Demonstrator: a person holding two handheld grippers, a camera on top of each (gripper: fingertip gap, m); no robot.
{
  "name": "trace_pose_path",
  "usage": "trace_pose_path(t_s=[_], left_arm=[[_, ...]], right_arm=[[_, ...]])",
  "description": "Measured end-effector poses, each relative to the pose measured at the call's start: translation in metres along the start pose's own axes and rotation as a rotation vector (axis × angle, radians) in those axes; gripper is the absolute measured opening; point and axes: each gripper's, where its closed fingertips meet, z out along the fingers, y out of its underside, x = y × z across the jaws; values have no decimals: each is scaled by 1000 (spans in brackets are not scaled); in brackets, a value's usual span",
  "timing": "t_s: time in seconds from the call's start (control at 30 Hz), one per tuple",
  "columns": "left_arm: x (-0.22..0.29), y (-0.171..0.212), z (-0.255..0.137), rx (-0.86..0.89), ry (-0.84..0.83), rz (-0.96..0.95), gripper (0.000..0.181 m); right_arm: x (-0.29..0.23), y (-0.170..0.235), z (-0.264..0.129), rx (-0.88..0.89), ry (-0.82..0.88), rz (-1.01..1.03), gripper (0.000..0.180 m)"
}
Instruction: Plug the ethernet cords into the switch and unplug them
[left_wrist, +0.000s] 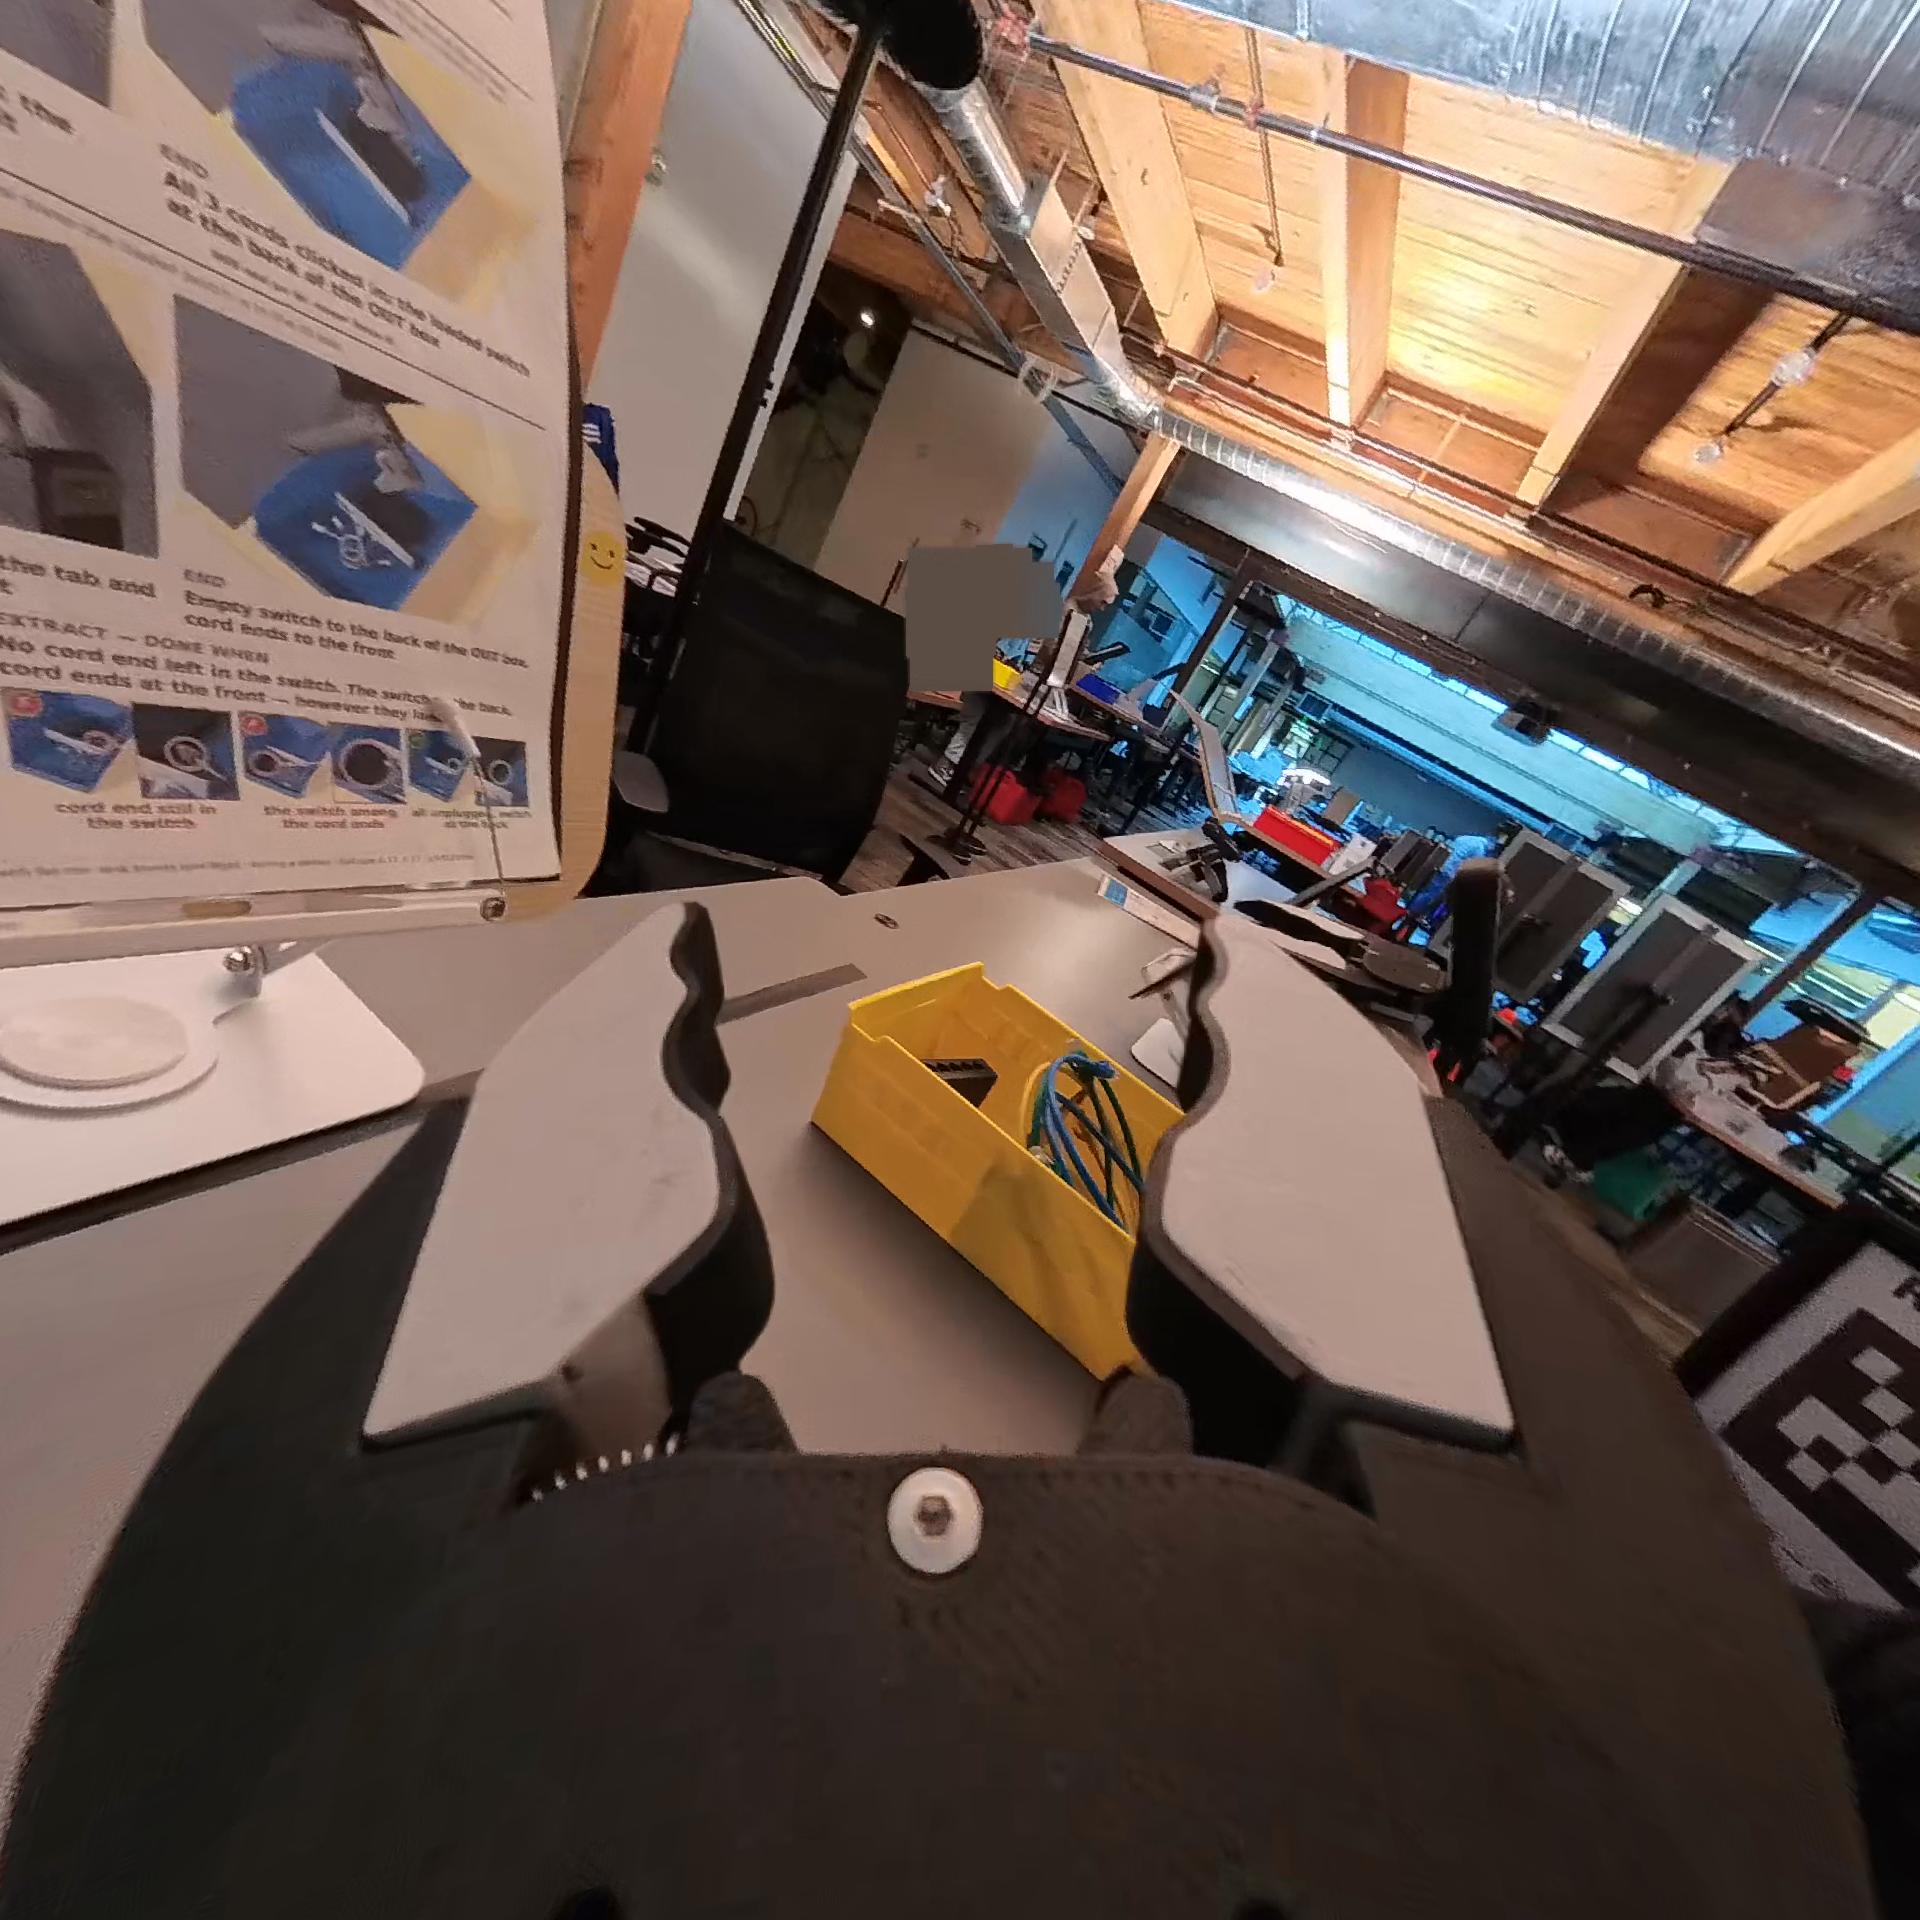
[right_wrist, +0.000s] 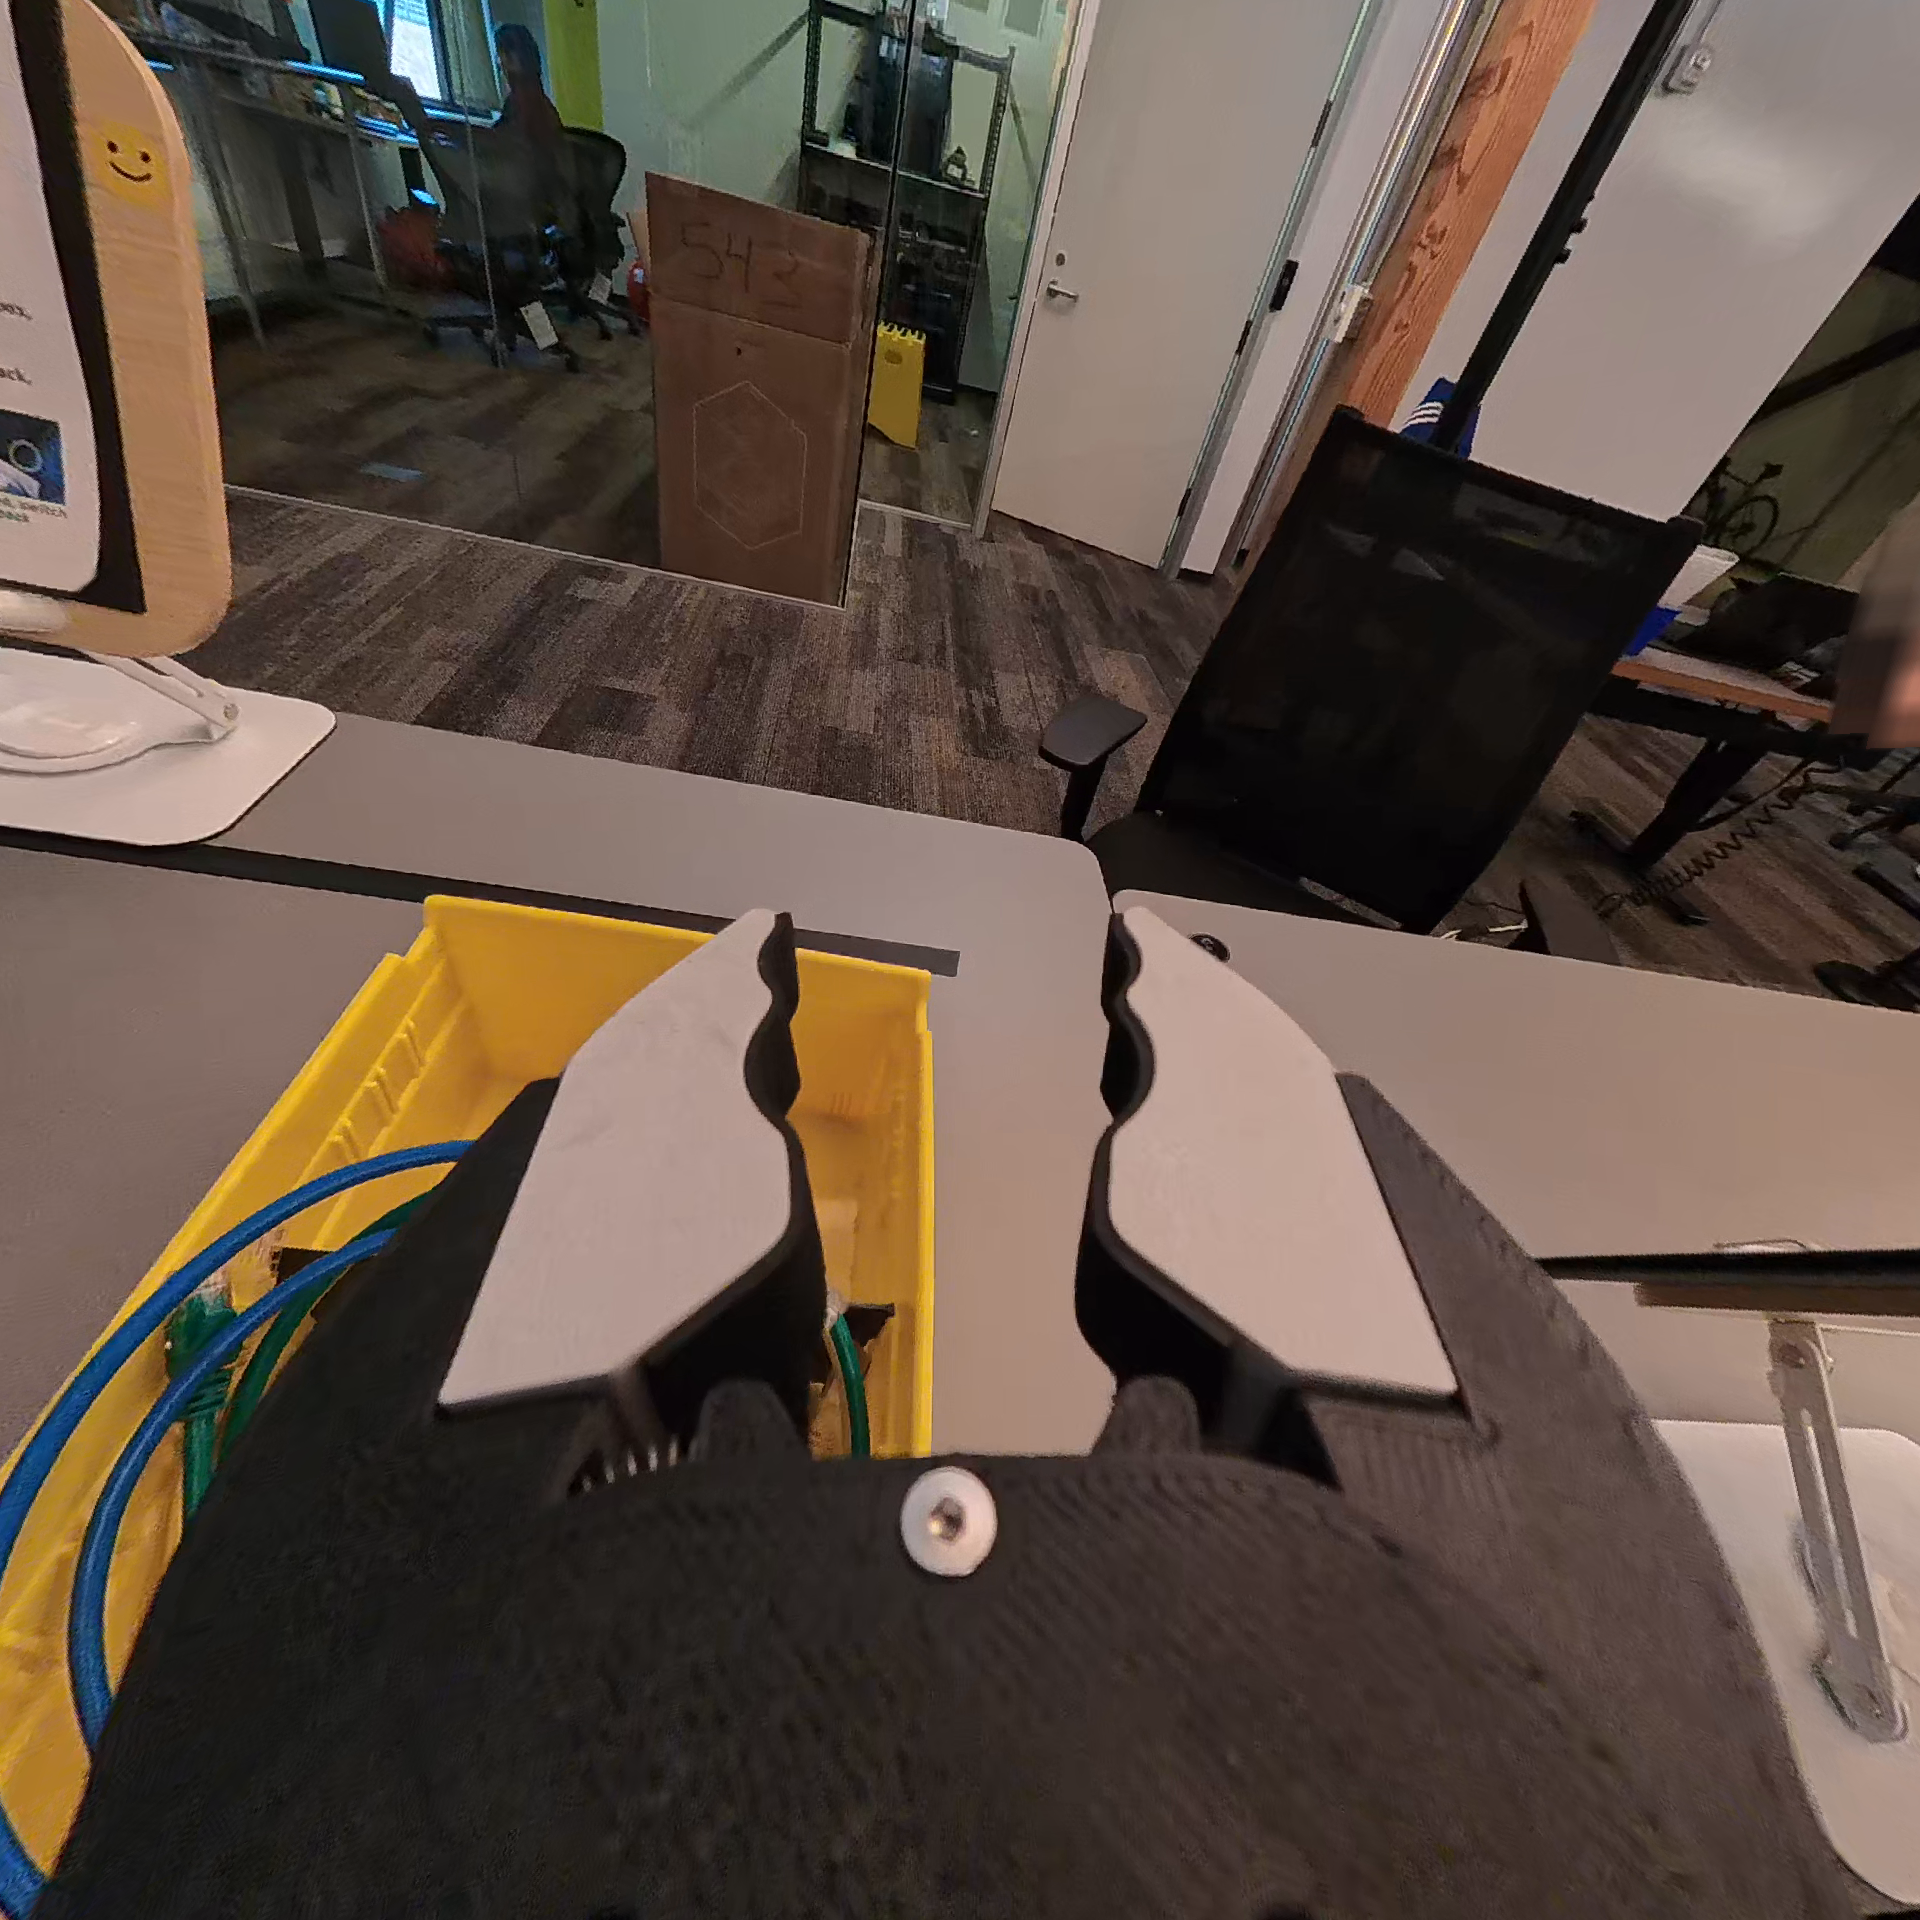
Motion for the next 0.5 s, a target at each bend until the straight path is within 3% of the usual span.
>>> trace_pose_path(t_s=[0.37, 0.5], left_arm=[[48, -22, -20, 128, 475, -237, 76], [57, -19, -21, 108, 525, -239, 75]], right_arm=[[-2, 4, 5, -37, 20, -39, 57], [-2, 5, 6, -50, 30, -53, 57]])
